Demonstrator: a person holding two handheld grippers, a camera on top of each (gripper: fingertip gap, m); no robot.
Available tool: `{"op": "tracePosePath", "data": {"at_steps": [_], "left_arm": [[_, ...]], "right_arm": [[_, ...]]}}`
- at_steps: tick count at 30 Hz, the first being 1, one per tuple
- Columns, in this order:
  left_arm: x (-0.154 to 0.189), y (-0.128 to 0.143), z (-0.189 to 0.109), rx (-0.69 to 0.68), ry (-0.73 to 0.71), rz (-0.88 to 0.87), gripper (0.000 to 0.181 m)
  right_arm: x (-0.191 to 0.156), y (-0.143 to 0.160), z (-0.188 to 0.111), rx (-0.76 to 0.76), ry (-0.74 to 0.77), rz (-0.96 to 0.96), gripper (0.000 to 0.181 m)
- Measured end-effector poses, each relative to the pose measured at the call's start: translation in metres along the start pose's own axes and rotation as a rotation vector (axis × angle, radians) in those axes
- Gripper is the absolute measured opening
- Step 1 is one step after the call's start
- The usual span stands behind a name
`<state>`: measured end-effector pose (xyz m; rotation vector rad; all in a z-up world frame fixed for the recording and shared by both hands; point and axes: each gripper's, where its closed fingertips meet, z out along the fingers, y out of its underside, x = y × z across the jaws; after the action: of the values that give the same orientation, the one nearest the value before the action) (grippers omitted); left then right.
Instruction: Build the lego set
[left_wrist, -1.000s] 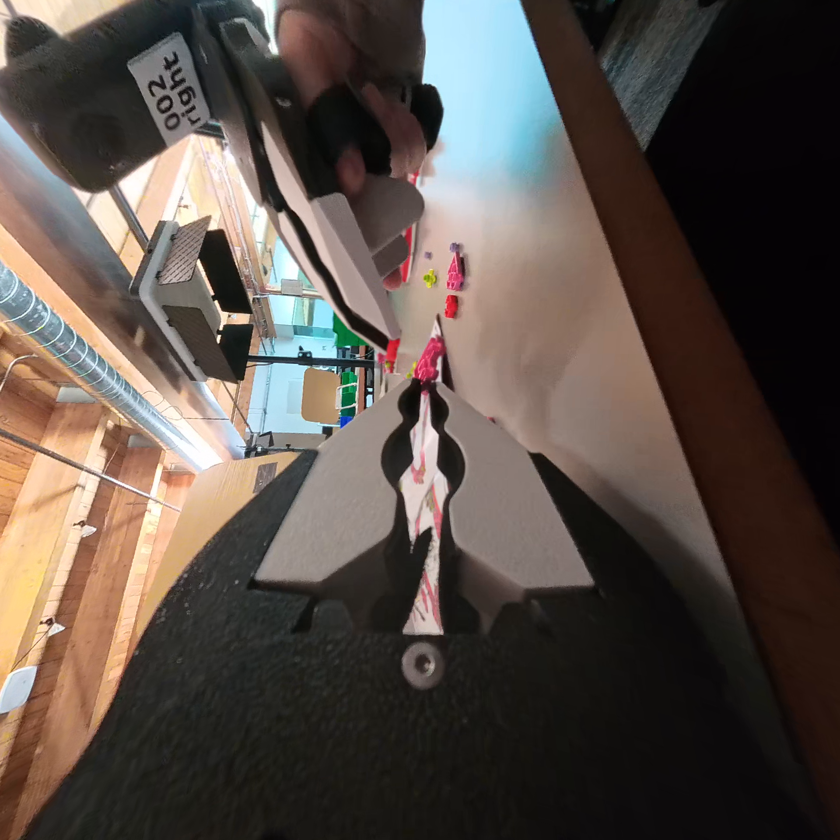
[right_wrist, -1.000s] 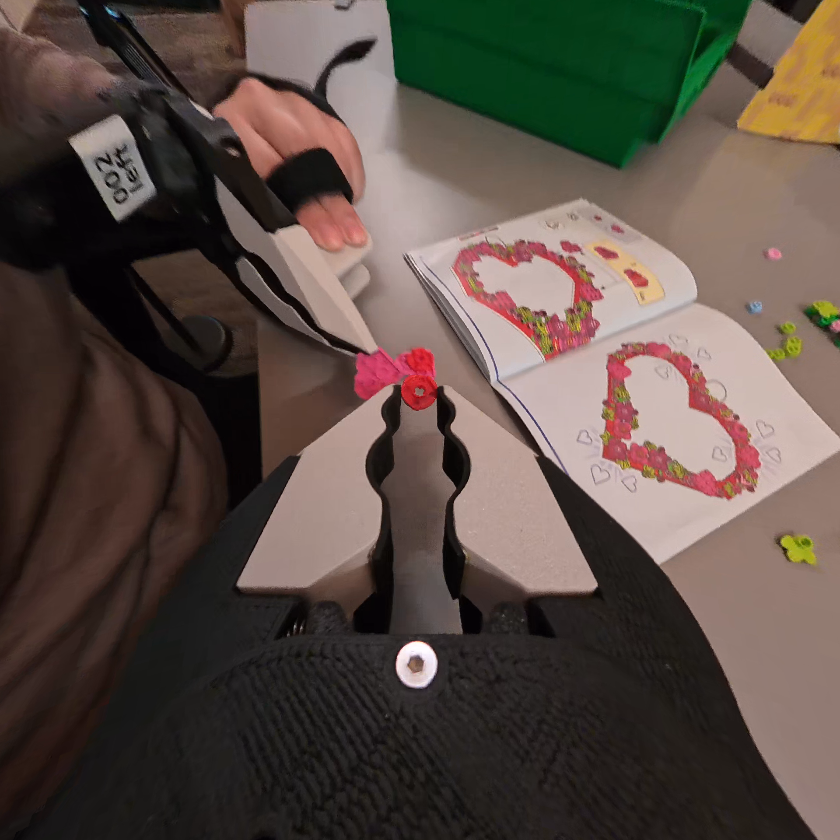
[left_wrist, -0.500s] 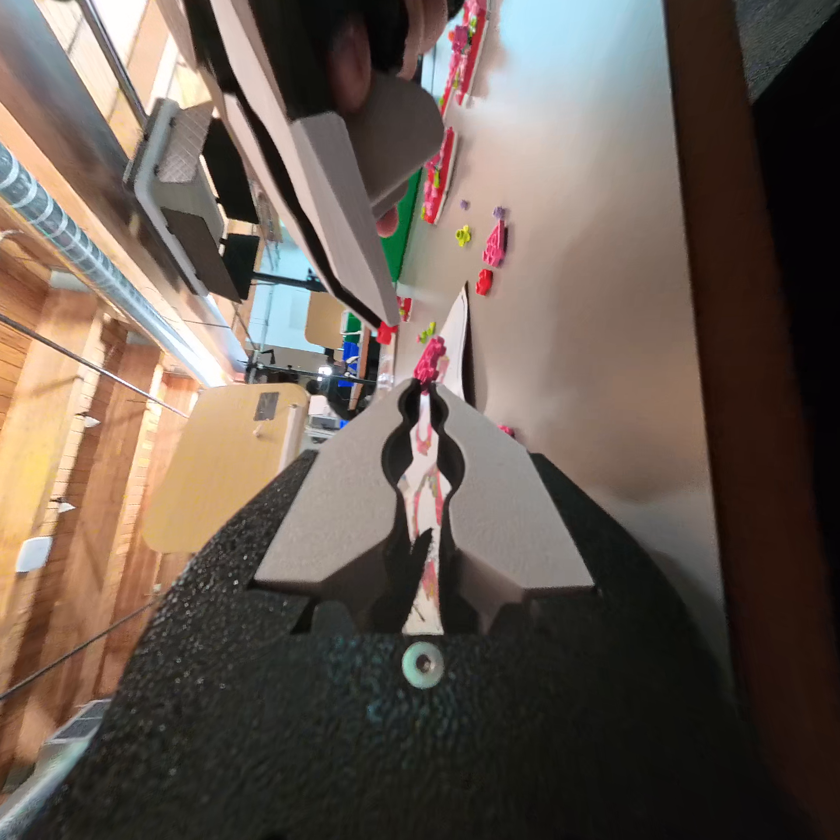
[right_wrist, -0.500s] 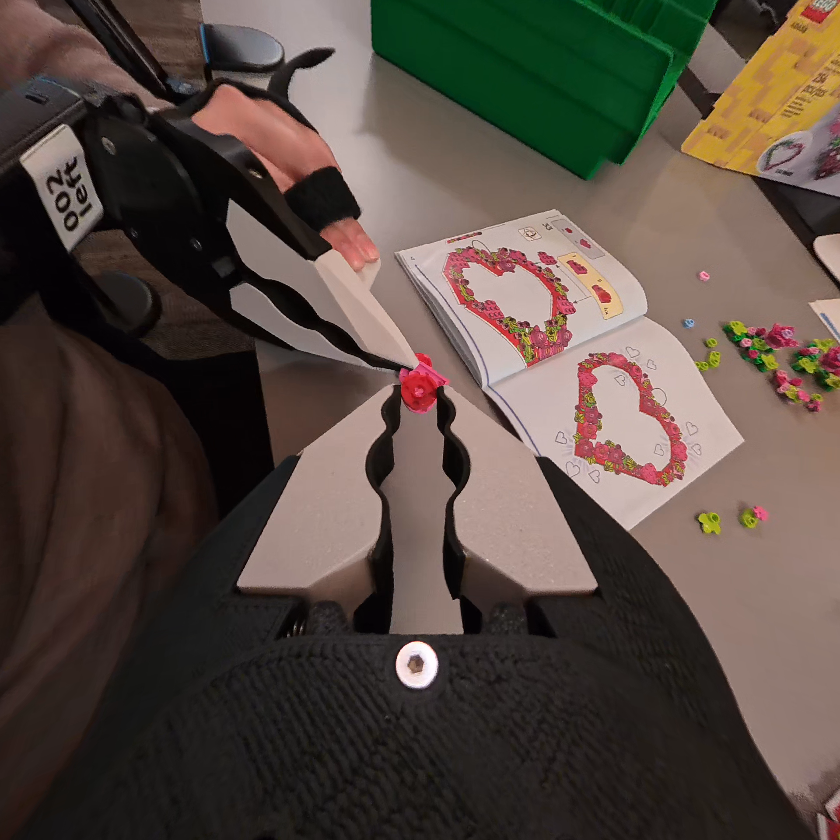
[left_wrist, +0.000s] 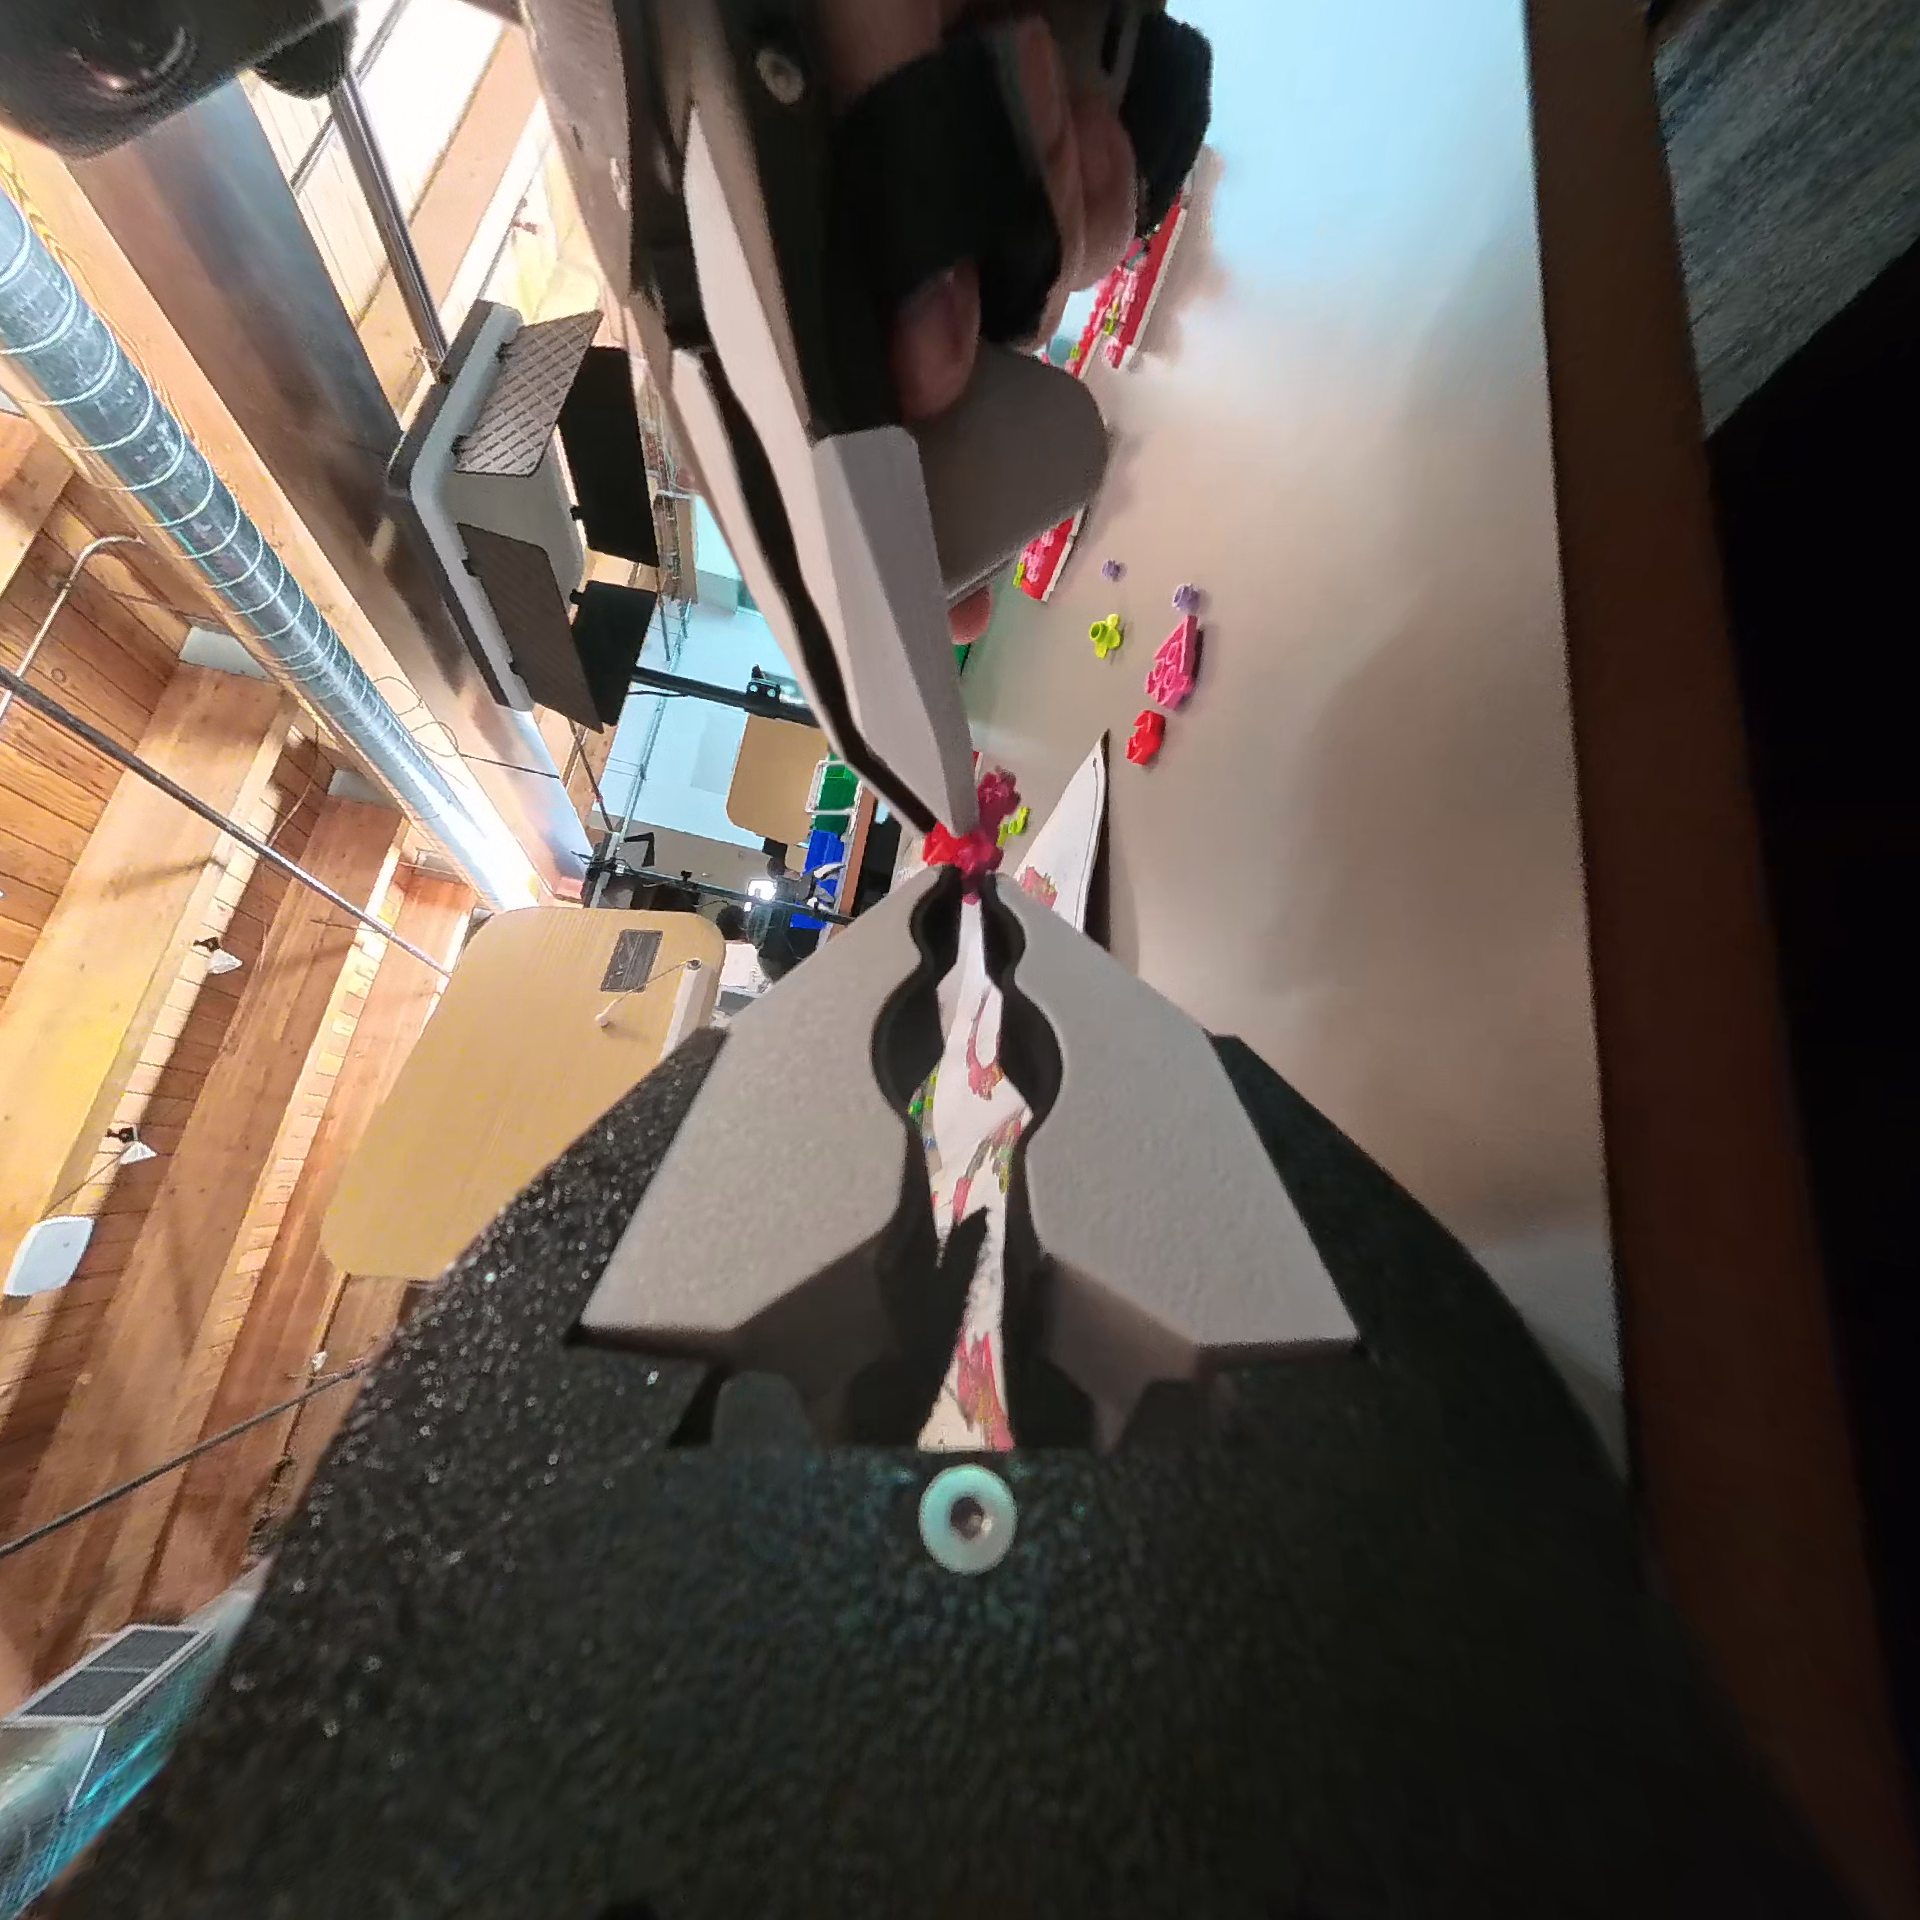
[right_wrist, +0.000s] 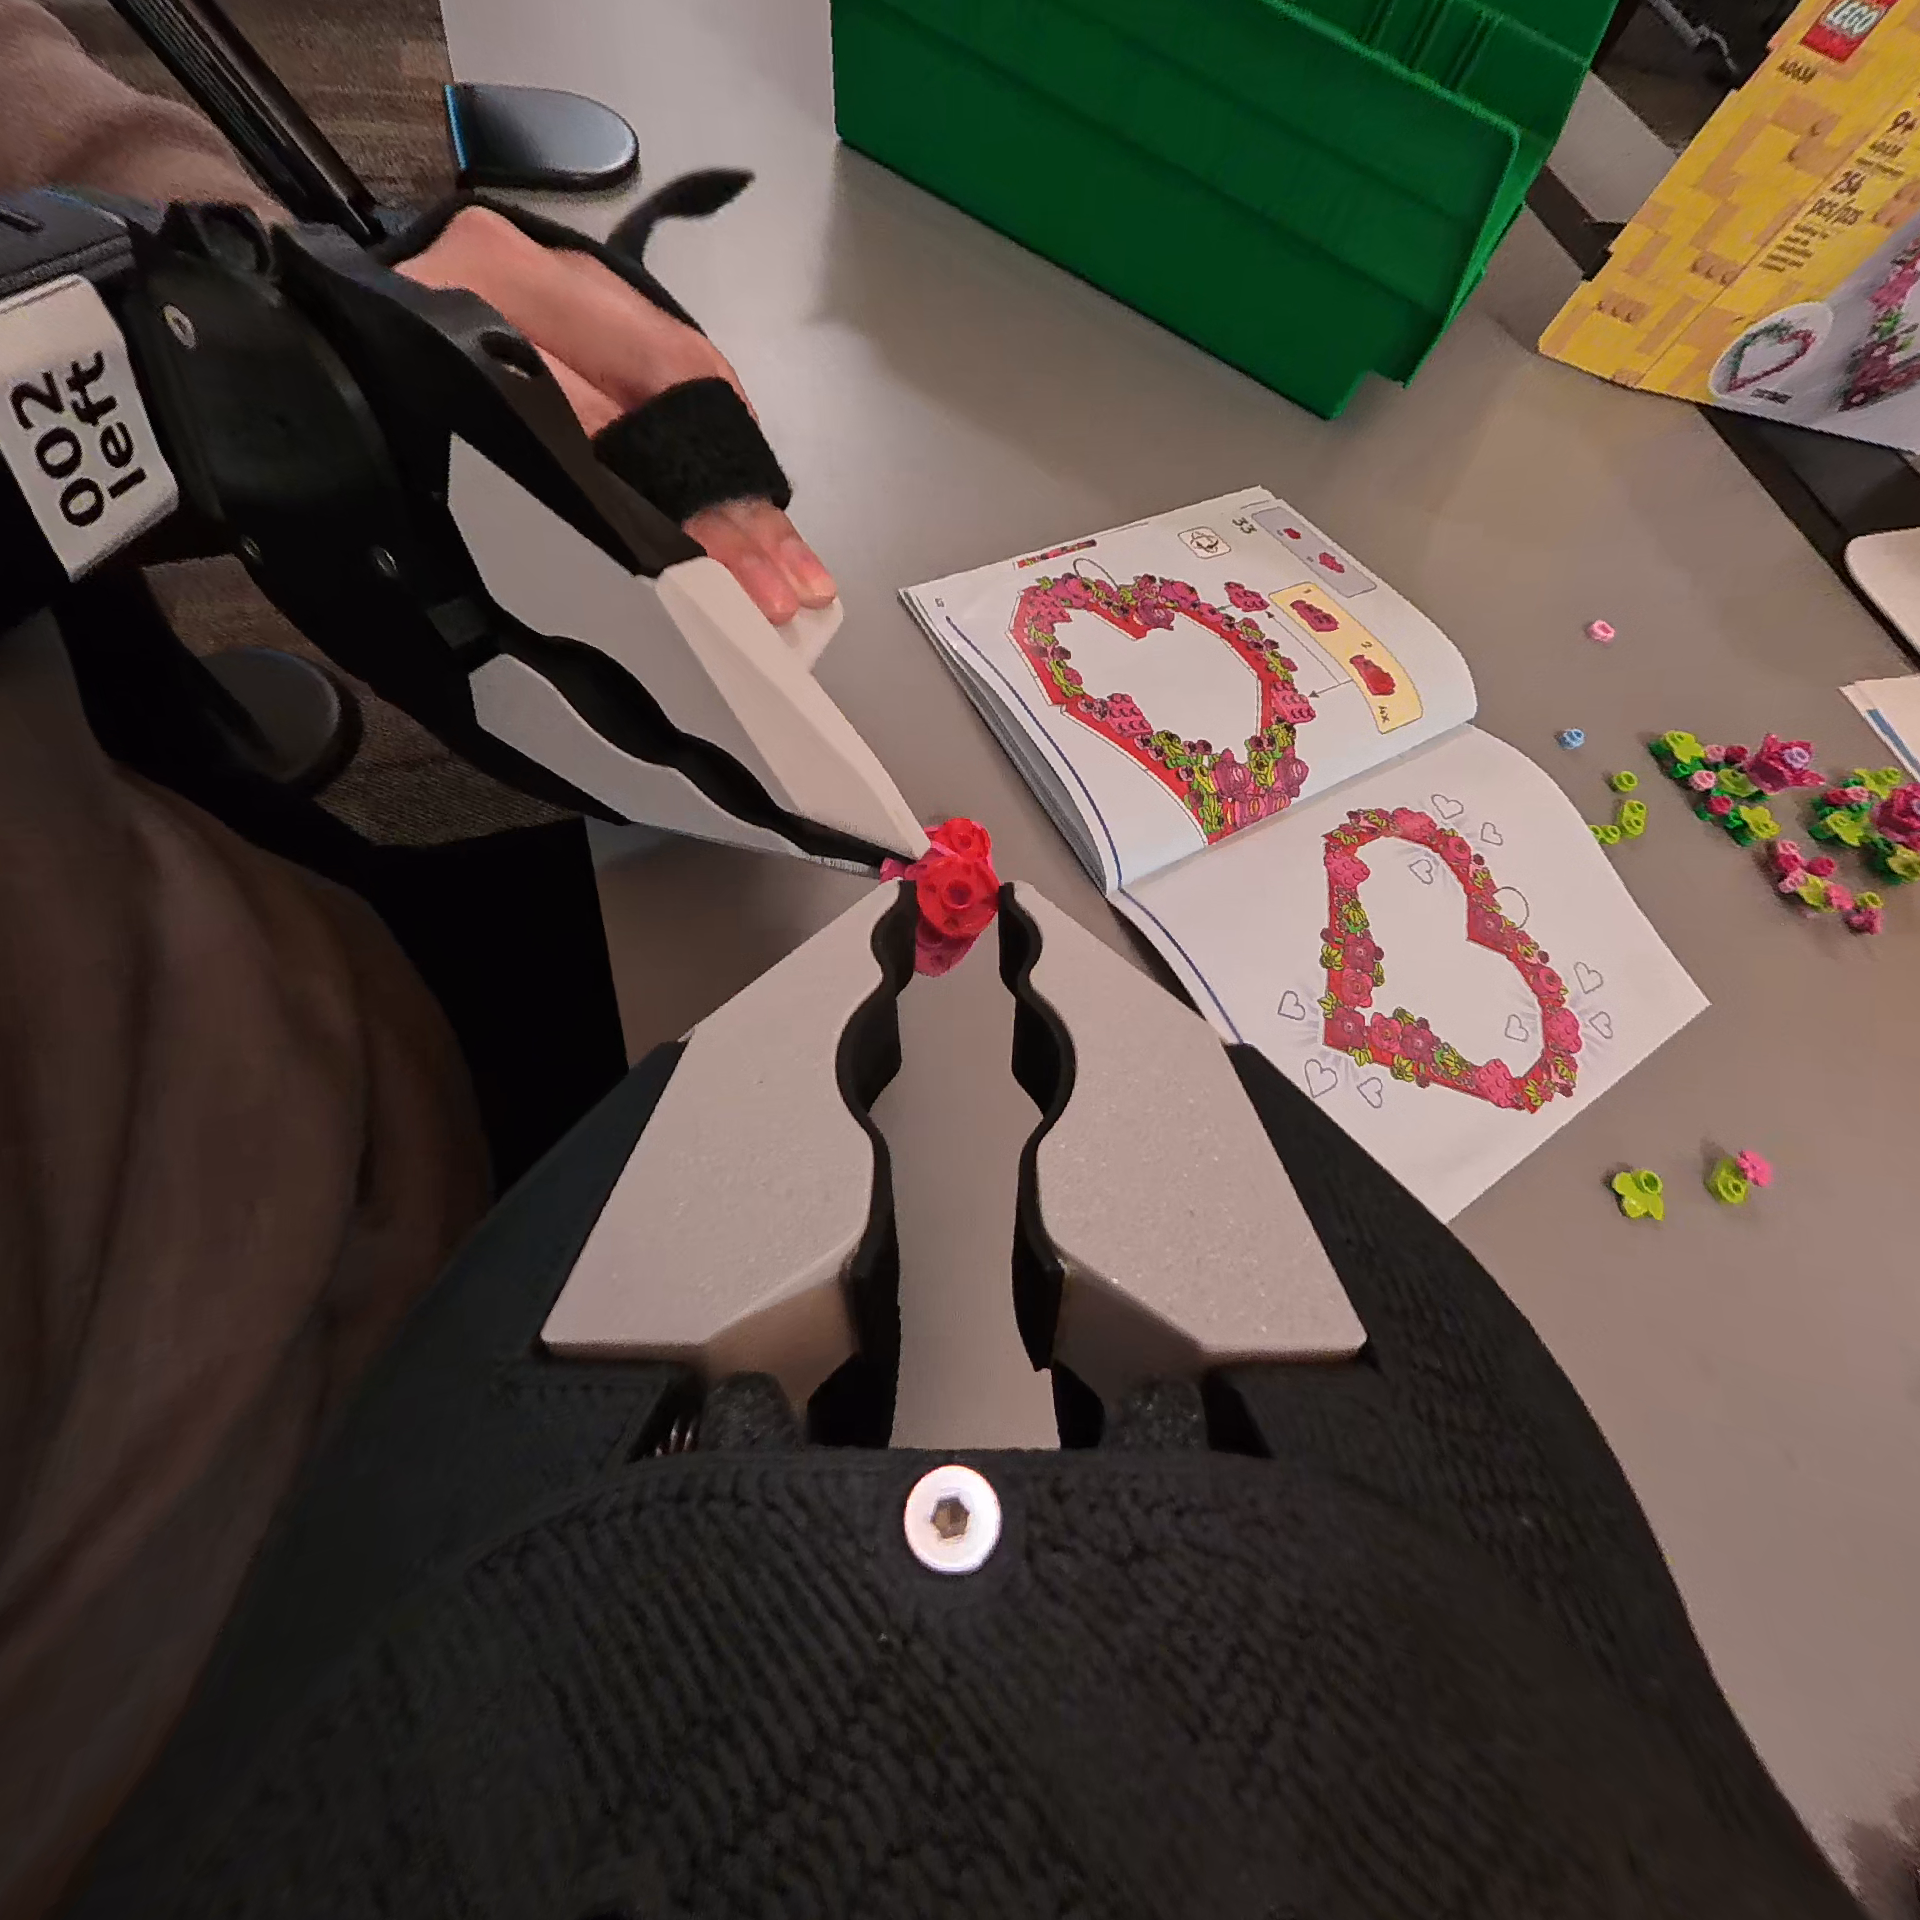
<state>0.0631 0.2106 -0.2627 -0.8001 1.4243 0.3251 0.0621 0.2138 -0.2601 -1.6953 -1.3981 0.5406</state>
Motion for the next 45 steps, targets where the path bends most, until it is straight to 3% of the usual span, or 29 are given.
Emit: {"op": "tracePosePath", "data": {"at_steps": [1, 17, 24, 29, 32, 39, 45], "left_arm": [[-0.001, 0.0, 0.0, 0.004, -0.001, -0.006, 0.001], [-0.006, -0.001, -0.002, 0.032, -0.016, -0.025, 0.001], [-0.017, 0.003, -0.002, 0.051, 0.027, -0.138, 0.001], [-0.056, 0.005, -0.003, 0.095, 0.045, -0.258, 0.001], [-0.085, -0.005, -0.012, 0.136, 0.038, -0.214, 0.001], [-0.145, -0.047, -0.037, 0.264, 0.111, -0.258, 0.001], [-0.17, -0.077, -0.054, 0.371, 0.193, -0.339, 0.001]], "right_arm": [[0.0, -0.001, 0.0, 0.004, -0.003, 0.003, 0.014], [-0.003, -0.007, -0.003, 0.01, -0.026, -0.003, 0.022], [-0.004, -0.026, -0.019, 0.131, 0.008, -0.167, 0.05], [0.002, -0.05, -0.035, 0.147, 0.119, -0.42, 0.054], [0.003, -0.076, -0.05, 0.178, 0.157, -0.53, 0.054], [-0.006, -0.134, -0.082, 0.235, 0.238, -0.798, 0.051], [-0.017, -0.158, -0.098, 0.261, 0.281, -0.93, 0.038]]}}
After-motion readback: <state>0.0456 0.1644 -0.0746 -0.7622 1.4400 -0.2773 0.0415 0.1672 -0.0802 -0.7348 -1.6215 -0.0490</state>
